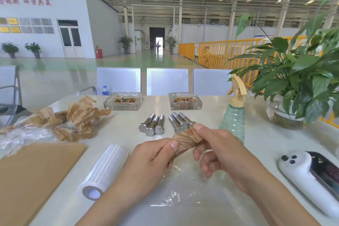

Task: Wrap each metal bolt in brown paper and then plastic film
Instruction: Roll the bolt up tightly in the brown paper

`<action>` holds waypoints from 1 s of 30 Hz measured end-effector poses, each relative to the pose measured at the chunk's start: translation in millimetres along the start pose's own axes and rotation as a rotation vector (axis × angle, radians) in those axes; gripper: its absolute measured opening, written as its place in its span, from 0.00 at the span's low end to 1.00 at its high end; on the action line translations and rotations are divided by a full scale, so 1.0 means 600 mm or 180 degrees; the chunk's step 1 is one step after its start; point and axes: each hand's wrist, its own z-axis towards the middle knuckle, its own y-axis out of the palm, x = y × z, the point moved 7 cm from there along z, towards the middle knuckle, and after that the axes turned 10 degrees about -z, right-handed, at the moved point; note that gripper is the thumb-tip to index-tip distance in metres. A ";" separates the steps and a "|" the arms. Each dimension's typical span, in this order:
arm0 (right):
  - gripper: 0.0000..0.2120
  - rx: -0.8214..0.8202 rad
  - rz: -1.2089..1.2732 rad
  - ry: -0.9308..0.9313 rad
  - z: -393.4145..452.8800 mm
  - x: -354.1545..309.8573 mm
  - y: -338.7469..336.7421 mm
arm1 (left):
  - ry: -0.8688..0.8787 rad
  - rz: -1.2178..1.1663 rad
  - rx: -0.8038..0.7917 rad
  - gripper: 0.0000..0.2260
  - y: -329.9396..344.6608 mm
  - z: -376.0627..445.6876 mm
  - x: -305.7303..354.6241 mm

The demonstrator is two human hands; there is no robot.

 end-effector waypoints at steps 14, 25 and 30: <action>0.07 0.0670 0.1187 -0.0419 0.000 0.019 -0.036 | -0.1054 -0.1359 -0.0078 0.03 -0.020 0.003 -0.016; 0.04 -0.0026 0.2845 0.0434 0.001 0.042 0.013 | -0.0203 -0.1376 0.0306 0.18 0.009 0.010 0.022; 0.14 -0.0180 0.2676 0.0415 -0.003 0.040 0.037 | 0.0166 -0.1237 0.0620 0.19 0.013 0.005 0.032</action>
